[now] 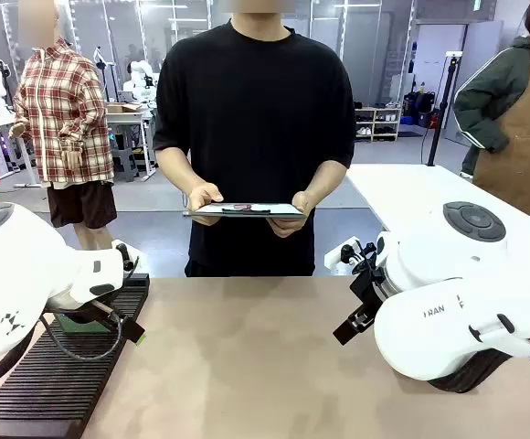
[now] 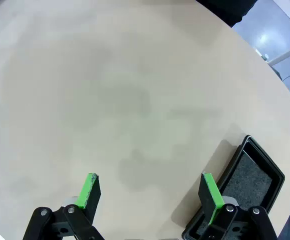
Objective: Inspect the PCB.
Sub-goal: Pick up the Blank PCB and present it to the human.
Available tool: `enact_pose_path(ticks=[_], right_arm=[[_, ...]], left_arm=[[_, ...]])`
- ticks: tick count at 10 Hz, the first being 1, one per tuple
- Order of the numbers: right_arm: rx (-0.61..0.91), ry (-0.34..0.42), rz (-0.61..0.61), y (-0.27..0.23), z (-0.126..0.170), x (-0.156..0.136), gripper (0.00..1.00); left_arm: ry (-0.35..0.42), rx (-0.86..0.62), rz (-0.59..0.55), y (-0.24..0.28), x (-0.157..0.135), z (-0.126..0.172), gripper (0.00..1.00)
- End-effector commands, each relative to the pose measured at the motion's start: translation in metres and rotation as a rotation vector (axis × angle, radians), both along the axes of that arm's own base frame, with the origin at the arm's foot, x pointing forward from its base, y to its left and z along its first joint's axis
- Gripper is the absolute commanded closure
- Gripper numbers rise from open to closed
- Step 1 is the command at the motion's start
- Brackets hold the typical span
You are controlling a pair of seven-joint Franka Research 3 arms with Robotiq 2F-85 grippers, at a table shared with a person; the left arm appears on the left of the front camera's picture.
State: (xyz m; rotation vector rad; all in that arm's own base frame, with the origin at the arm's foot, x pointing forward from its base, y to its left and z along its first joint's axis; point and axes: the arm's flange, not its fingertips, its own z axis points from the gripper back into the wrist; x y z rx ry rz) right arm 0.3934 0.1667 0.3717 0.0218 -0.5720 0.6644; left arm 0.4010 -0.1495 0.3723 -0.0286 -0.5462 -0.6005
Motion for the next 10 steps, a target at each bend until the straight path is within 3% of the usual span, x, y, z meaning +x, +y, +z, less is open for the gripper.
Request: enact_pose_path(ticks=[1,9,10], right_arm=[[0.0,0.0,0.0,0.0,0.0,0.0,0.0],[0.0,0.0,0.0,0.0,0.0,0.0,0.0],[-0.001,-0.001,0.001,0.0,0.0,0.0,0.0]], left_arm=[[0.0,0.0,0.0,0.0,0.0,0.0,0.0],[0.0,0.0,-0.001,0.0,0.0,0.0,0.0],[-0.016,0.024,-0.037,-0.002,0.003,0.025,0.0]])
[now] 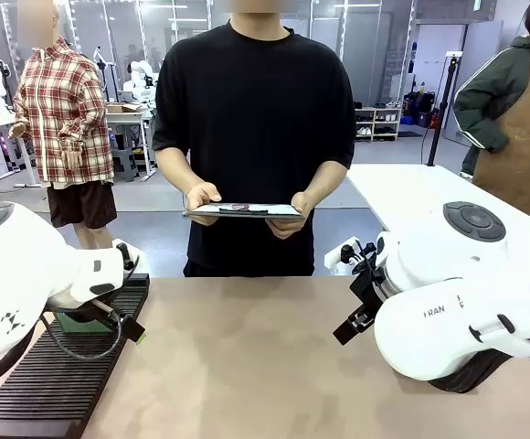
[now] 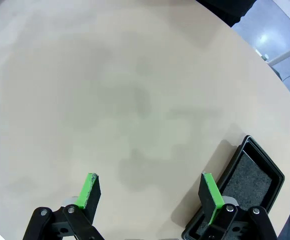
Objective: Inspect the PCB.
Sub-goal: Pick up the Blank PCB and present it to the human.
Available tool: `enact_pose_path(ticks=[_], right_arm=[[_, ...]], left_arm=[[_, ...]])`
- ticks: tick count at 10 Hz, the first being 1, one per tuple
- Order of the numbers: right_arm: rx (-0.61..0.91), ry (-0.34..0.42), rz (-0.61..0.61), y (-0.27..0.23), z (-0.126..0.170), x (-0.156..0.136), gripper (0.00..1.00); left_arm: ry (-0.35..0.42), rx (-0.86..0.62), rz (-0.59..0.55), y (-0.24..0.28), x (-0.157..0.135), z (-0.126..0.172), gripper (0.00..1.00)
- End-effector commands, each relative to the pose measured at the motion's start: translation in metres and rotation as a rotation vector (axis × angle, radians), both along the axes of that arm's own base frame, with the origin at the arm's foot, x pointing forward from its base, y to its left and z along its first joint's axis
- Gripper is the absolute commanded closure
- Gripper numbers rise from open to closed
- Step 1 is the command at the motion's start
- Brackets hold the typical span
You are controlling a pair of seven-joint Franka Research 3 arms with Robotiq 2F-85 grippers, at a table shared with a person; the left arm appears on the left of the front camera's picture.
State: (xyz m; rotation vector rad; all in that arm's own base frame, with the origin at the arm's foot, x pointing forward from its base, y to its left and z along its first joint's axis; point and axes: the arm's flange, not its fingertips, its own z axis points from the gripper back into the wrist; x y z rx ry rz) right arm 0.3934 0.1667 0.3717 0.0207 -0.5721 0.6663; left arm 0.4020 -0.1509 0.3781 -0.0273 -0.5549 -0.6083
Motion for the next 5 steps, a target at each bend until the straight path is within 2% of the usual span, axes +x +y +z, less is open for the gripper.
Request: enact_pose_path(ticks=[1,2,4,5], right_arm=[[0.047,0.075,0.025,-0.008,0.025,0.003,0.0],[0.116,0.124,0.025,-0.021,0.042,0.007,0.0],[0.21,0.201,0.062,-0.043,0.082,0.001,0.0],[0.295,0.273,0.089,-0.059,0.103,-0.007,0.0]], left_arm=[[0.043,0.05,-0.083,0.003,0.004,0.044,0.0],[0.128,0.015,-0.119,0.01,0.008,0.061,0.0],[0.245,-0.085,-0.195,0.029,0.007,0.096,0.0],[0.295,-0.198,-0.213,0.046,0.004,0.113,0.0]])
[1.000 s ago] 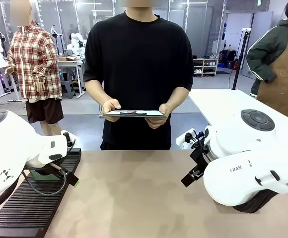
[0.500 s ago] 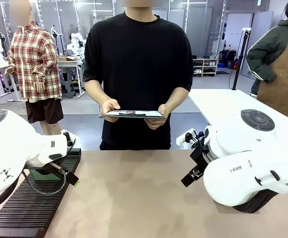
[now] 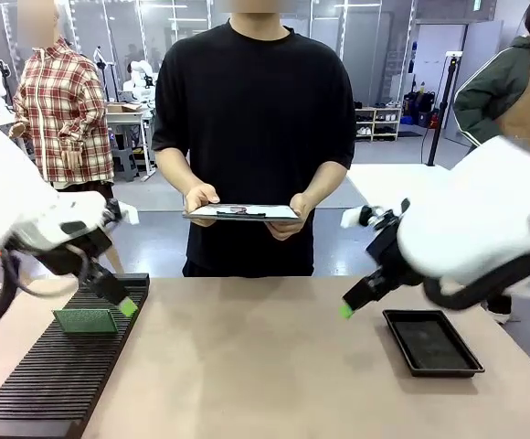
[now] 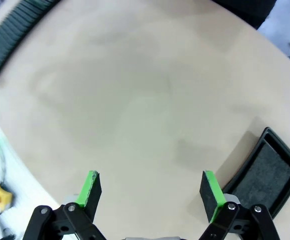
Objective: Inspect the PCB.
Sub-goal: Pick up the Blank PCB and present it to the human.
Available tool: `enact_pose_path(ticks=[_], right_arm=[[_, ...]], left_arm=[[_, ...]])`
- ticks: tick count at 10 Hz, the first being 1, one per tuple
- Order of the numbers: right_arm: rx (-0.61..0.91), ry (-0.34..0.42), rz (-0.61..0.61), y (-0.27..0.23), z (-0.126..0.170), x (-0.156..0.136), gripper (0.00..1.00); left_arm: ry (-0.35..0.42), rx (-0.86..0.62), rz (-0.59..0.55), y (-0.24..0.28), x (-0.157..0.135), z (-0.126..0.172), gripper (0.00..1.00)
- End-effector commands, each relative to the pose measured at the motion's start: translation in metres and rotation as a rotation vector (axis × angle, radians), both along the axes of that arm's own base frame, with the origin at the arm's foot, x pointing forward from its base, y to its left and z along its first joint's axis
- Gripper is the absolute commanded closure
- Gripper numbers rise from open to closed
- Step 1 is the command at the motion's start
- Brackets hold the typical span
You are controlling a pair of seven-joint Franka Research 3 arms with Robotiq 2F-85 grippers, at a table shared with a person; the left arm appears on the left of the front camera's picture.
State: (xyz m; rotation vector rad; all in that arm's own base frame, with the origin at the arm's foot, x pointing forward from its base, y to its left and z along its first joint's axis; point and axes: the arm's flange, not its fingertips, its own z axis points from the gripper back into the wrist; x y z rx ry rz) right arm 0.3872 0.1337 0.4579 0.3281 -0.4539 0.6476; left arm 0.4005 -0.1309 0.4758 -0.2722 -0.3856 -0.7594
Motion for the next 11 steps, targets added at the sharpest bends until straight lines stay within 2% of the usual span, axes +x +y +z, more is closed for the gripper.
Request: enact_pose_path(ticks=[1,3,4,6,8,11], right_arm=[[0.135,0.144,0.05,-0.043,0.031,-0.012,0.0],[0.382,0.255,0.075,-0.088,0.047,-0.038,0.0],[0.497,0.277,0.071,-0.114,0.049,-0.055,0.0],[0.735,0.315,0.087,-0.163,0.045,-0.091,0.0],[0.865,0.274,0.016,-0.207,0.03,-0.11,0.0],[1.007,0.23,-0.071,-0.241,0.009,-0.141,0.0]], left_arm=[[0.142,-0.17,-0.017,0.043,-0.001,0.029,0.0],[0.226,-0.454,-0.055,0.09,-0.025,0.055,0.0],[0.23,-0.608,-0.031,0.121,-0.04,0.062,0.0],[0.157,-0.855,0.069,0.178,-0.074,0.066,0.0],[0.045,-0.997,0.141,0.221,-0.102,0.063,0.0],[-0.006,-1.022,0.277,0.263,-0.132,0.055,0.0]])
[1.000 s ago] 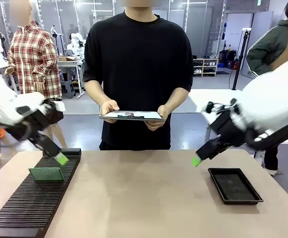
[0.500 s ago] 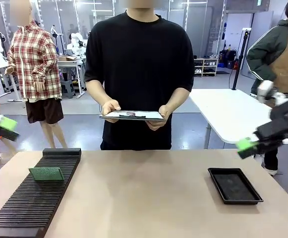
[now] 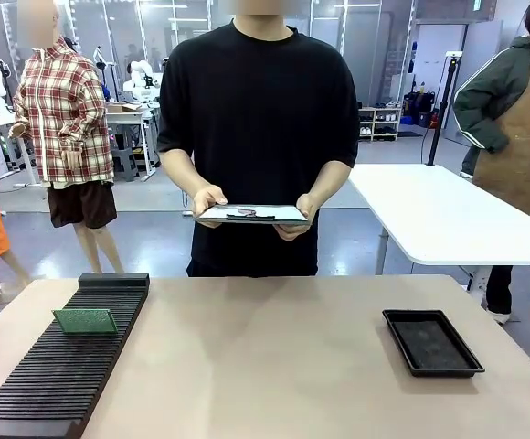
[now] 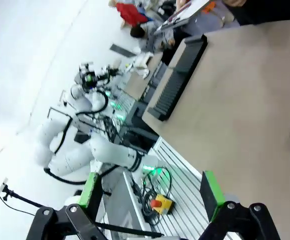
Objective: Inspect the PCB.
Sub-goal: Pick up the Blank PCB and present it to the human.
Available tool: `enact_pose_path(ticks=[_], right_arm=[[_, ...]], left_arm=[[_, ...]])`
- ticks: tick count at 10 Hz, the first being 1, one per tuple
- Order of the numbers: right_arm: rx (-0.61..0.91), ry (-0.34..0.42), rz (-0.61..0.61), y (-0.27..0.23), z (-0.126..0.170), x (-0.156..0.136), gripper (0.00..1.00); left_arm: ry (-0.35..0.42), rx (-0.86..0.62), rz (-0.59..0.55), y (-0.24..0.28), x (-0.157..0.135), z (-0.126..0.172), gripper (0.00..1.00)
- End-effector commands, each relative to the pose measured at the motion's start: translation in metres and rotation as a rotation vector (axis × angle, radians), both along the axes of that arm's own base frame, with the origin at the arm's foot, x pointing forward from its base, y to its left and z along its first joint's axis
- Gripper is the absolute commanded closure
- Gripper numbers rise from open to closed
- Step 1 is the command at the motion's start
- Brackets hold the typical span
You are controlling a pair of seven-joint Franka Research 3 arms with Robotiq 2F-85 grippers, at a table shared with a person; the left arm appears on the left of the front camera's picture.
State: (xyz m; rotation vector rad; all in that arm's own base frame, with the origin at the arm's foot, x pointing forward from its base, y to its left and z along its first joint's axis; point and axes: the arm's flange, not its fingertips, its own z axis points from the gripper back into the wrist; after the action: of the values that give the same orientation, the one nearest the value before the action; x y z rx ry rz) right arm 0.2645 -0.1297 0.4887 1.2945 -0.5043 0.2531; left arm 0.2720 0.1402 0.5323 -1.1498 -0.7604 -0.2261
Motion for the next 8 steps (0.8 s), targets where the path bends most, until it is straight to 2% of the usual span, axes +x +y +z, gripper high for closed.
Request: enact_pose_path(ticks=[1,3,4,8], right_arm=[[0.032,-0.033,-0.013,0.022,-0.022,-0.02,0.0],[0.033,-0.032,-0.028,0.027,-0.021,-0.018,0.0],[0.036,-0.006,-0.025,-0.012,-0.006,-0.004,0.0],[0.036,-0.006,-0.025,-0.012,-0.006,-0.004,0.0]], left_arm=[[-0.009,0.002,0.028,-0.004,-0.007,-0.004,0.0],[-0.002,0.027,0.058,-0.002,-0.009,-0.007,0.0],[0.013,0.008,0.05,0.009,-0.01,-0.006,0.0],[0.028,0.024,0.064,0.009,-0.011,-0.008,0.0]])
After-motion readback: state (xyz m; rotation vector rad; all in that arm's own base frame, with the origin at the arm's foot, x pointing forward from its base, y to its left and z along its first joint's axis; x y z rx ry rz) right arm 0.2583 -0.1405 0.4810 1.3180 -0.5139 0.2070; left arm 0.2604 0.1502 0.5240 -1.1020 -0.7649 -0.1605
